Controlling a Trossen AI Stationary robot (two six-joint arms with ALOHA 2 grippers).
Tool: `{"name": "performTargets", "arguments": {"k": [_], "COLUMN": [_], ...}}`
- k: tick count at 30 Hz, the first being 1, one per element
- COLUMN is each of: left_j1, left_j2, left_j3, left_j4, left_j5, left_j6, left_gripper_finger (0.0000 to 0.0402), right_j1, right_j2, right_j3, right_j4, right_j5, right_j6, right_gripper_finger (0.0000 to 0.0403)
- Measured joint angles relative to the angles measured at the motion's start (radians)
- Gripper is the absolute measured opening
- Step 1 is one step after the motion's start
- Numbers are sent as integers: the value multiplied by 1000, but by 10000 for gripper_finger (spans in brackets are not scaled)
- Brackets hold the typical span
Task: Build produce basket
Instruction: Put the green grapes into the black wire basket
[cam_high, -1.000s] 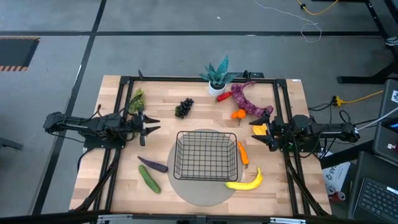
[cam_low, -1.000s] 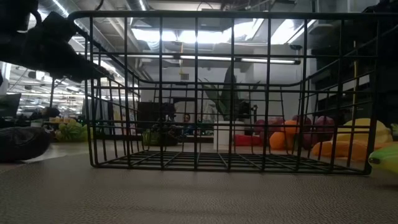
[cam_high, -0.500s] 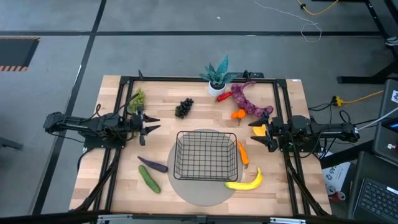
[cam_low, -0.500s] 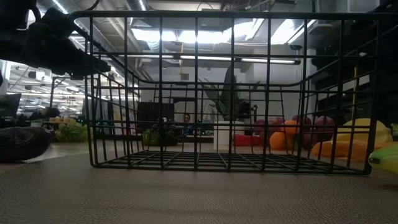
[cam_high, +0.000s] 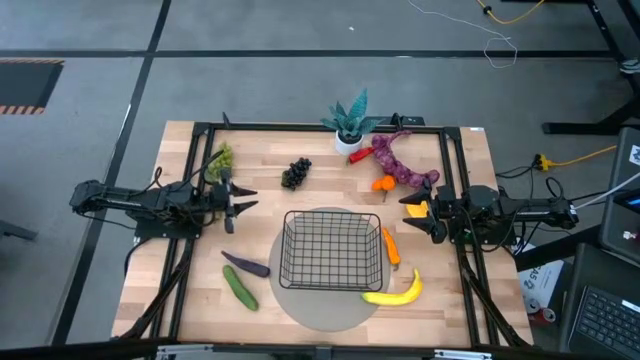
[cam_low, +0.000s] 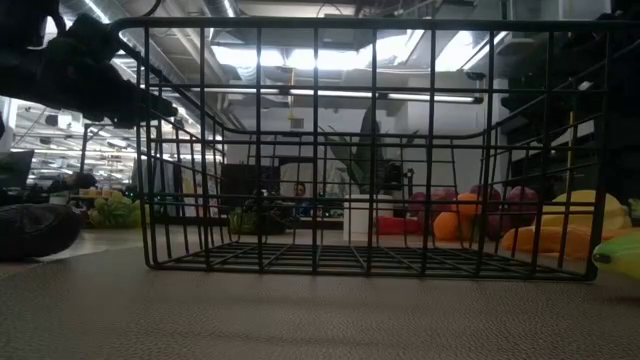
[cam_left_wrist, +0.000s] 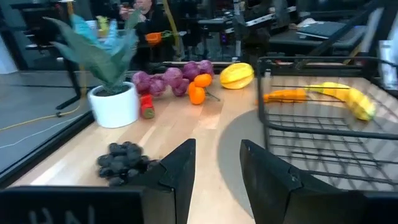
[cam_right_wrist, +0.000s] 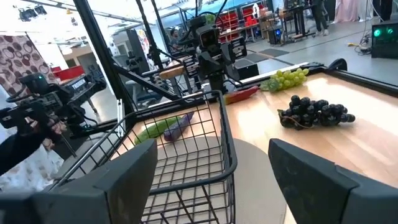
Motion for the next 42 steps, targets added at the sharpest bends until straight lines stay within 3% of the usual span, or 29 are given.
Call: {"name": "performTargets", "arguments": {"k": [2, 4, 10, 21, 29, 42], "left_j1": [0, -2, -1, -1, -1, -1], "left_j2": [0, 0, 0, 0, 0, 0], "left_j3": [0, 0, 0, 0, 0, 0], "left_j4": [0, 6, 11, -9, -8, -8], "left_j5": [64, 109, 108, 10, 7, -46], "left_j6": [-59, -210, -393, -337, -403, -411], "left_gripper_finger": [121, 121, 121, 121, 121, 121], "right_j1": [0, 0, 0, 0, 0, 0], "right_j2": [0, 0, 0, 0, 0, 0], "right_j3": [0, 0, 0, 0, 0, 0], "right_j4": [0, 0, 0, 1, 2, 136], "right_j5": [0, 0, 15, 16, 17, -34], "right_j6": [0, 0, 126, 146, 135, 159], "right_gripper_finger": [310, 310, 310, 310, 310, 310]}}
